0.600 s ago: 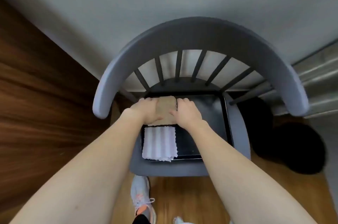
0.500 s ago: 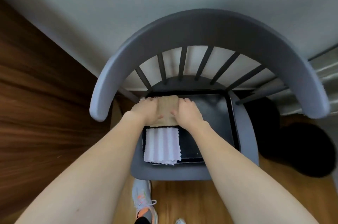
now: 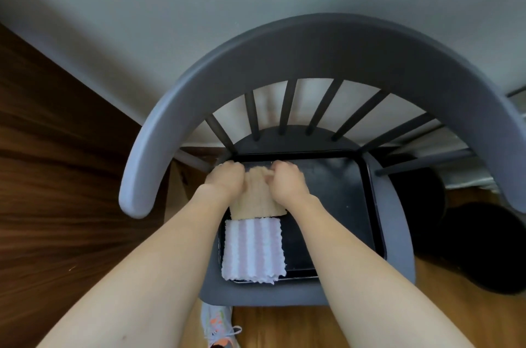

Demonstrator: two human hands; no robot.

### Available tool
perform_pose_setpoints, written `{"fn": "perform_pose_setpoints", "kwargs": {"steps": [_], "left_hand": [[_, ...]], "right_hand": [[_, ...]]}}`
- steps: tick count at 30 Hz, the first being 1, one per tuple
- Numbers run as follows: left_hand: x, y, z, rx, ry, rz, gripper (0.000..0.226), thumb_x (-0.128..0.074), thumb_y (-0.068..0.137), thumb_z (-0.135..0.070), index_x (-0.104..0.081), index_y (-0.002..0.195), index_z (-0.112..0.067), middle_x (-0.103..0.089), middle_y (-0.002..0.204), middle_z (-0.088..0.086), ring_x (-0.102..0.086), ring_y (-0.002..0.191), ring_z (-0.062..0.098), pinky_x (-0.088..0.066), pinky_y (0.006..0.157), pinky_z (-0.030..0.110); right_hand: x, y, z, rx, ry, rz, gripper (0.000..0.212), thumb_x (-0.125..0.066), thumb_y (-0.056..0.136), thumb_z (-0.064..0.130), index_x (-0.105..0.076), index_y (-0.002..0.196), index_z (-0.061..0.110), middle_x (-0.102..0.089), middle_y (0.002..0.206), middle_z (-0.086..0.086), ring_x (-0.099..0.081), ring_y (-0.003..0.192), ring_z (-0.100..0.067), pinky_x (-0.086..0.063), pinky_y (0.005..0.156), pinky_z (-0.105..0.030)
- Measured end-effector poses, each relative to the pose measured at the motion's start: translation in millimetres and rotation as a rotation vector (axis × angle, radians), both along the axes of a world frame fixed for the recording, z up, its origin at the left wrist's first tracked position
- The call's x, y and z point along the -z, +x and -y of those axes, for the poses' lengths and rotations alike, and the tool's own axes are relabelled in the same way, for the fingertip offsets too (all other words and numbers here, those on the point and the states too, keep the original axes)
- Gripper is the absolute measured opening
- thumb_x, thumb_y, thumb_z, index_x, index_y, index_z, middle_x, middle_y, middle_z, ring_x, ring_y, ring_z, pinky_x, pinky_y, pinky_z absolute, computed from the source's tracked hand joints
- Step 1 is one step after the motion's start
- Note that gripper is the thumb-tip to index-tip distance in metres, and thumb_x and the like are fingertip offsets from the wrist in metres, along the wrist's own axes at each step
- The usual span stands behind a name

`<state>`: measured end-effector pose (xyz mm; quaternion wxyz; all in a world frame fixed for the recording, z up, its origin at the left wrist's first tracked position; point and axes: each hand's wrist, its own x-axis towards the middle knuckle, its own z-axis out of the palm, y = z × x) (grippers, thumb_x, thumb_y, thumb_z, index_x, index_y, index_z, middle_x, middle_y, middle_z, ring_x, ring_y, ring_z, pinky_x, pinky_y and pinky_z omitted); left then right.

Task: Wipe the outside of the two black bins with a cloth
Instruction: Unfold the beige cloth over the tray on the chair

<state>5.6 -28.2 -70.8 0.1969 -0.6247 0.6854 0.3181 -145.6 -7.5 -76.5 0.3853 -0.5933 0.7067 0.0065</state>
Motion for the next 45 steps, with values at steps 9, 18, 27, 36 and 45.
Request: {"fn": "perform_pose_setpoints", "kwargs": {"steps": [9,18,27,36,45], "left_hand": [[-41,-21,4,-0.010,-0.093,-0.215,0.021,-0.063,0.094,-0.023,-0.049,0.080,-0.029,-0.059,0.090,0.003,-0.054,0.095,0.024,-0.039,0.068,0.034],[-47,-81,9,0.019,-0.269,-0.352,0.027,-0.082,0.082,-0.027,-0.055,0.086,-0.028,-0.056,0.080,-0.011,-0.056,0.088,0.022,-0.044,0.074,0.033],[-18,-98,9,-0.011,-0.562,-0.354,0.031,-0.087,0.078,-0.027,-0.062,0.095,-0.027,-0.063,0.091,-0.004,-0.059,0.091,0.021,-0.041,0.076,0.030],[-21,-108,-21,0.038,-0.728,-0.369,0.030,-0.088,0.077,-0.024,-0.062,0.092,-0.025,-0.060,0.085,-0.009,-0.058,0.091,0.019,-0.041,0.077,0.030],[-69,-146,-93,0.149,-0.677,-0.429,0.029,-0.069,0.085,-0.003,-0.062,0.078,-0.031,-0.062,0.080,-0.011,-0.056,0.077,0.011,-0.040,0.060,0.023]], "right_hand": [[-46,-39,-23,0.199,-0.095,0.101,0.008,-0.053,0.098,0.028,-0.051,0.100,0.021,-0.057,0.095,-0.002,-0.055,0.091,-0.026,-0.041,0.068,-0.034],[-47,-104,-39,0.248,-0.367,0.146,0.007,-0.057,0.095,0.026,-0.051,0.093,0.024,-0.058,0.086,0.005,-0.055,0.082,-0.021,-0.037,0.060,-0.031],[1,-134,-24,0.100,-0.681,0.239,0.011,-0.056,0.097,0.028,-0.048,0.091,0.026,-0.060,0.087,-0.001,-0.054,0.079,-0.021,-0.036,0.056,-0.029],[8,-146,-51,0.106,-0.824,0.296,0.009,-0.056,0.096,0.026,-0.050,0.089,0.023,-0.061,0.090,-0.004,-0.057,0.084,-0.026,-0.047,0.066,-0.037],[-30,-181,-110,0.187,-0.798,0.554,0.014,-0.060,0.092,0.019,-0.056,0.080,0.026,-0.057,0.079,0.010,-0.051,0.074,-0.008,-0.041,0.063,-0.023]]}}
